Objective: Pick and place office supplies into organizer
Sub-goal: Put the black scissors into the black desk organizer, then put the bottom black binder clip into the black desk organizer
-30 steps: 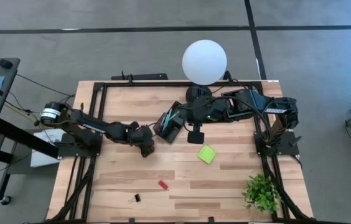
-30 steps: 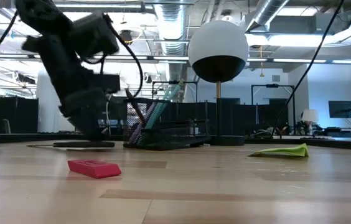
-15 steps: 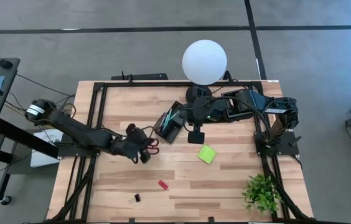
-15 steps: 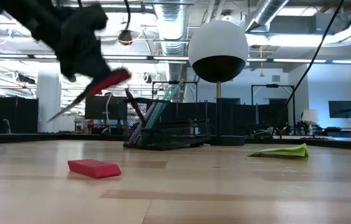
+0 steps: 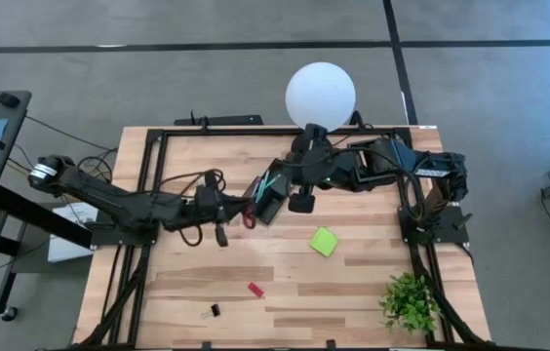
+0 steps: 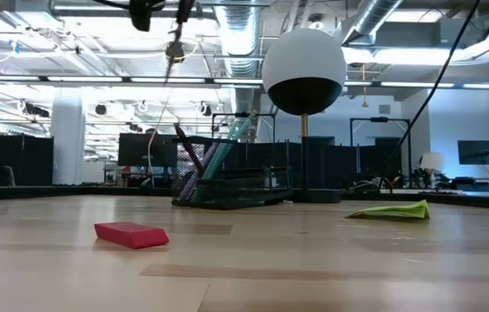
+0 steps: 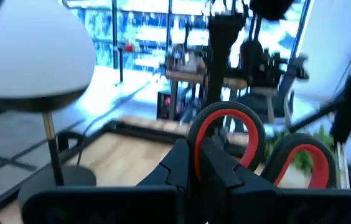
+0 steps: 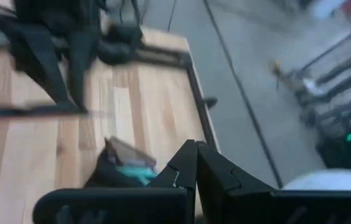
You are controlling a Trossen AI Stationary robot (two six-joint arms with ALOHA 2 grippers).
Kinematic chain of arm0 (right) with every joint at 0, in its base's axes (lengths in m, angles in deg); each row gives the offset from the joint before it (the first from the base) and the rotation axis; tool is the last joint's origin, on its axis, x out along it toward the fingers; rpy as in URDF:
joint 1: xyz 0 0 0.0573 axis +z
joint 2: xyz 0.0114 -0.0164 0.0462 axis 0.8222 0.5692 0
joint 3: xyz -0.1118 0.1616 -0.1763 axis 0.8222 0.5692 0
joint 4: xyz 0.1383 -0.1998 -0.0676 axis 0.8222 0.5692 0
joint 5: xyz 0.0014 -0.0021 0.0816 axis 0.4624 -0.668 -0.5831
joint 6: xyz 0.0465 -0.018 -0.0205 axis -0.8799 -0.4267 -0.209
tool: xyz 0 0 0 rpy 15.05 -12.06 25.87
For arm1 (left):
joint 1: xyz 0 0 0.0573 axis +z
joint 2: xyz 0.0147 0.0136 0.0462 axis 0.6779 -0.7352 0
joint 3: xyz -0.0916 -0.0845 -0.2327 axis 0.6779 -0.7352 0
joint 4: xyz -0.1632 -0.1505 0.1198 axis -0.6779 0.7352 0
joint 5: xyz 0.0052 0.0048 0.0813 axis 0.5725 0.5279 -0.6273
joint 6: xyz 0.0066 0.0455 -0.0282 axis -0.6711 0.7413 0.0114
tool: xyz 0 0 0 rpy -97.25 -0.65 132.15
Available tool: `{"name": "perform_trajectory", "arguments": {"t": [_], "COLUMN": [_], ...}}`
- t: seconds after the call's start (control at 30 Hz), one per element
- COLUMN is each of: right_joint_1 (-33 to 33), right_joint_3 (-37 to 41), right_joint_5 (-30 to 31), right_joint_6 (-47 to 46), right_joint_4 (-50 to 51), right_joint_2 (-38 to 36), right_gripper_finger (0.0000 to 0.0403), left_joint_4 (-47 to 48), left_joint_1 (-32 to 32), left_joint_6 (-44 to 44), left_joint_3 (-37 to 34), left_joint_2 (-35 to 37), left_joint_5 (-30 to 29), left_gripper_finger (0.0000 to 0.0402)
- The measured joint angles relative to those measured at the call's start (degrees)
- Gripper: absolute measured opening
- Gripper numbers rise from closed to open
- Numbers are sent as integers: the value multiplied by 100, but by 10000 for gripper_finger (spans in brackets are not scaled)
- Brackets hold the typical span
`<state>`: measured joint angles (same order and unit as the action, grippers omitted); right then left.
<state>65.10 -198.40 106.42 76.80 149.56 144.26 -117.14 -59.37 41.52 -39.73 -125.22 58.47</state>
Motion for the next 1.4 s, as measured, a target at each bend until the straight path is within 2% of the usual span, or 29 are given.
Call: {"name": "perform_trajectory", "arguments": {"t": [0.13,0.3,0.37,0.47,0.67,0.9,1.23,1.4], "right_joint_1": [246,626,736,839,911,843,845,846], "right_joint_3": [3,-2,-2,0,0,0,0,0], "right_joint_5": [31,27,29,27,23,10,5,5], "right_joint_6": [644,1242,1253,1131,967,760,755,755], "right_joint_4": [-781,-1602,-1598,-1425,-1149,-1011,-1109,-1114], "right_joint_2": [-22,-282,-374,-437,-466,-465,-465,-465], "right_gripper_finger": [0,0,0,0,0,0,0,0], "left_joint_4": [-987,-3133,-3778,-4525,-5662,-5661,-4891,-5038], "left_joint_1": [446,1274,1543,1755,1798,1797,1797,1797], "left_joint_6": [94,-225,-533,-785,-1157,-1510,-2024,-2019], "left_joint_3": [-154,-495,-646,-805,-1124,-1315,-1342,-1340], "left_joint_2": [-494,-1454,-1838,-2361,-3036,-3080,-3083,-3080], "left_joint_5": [287,1456,1693,1858,1826,1574,365,157], "left_gripper_finger": [4,4,4,4,3,15,77,109]}}
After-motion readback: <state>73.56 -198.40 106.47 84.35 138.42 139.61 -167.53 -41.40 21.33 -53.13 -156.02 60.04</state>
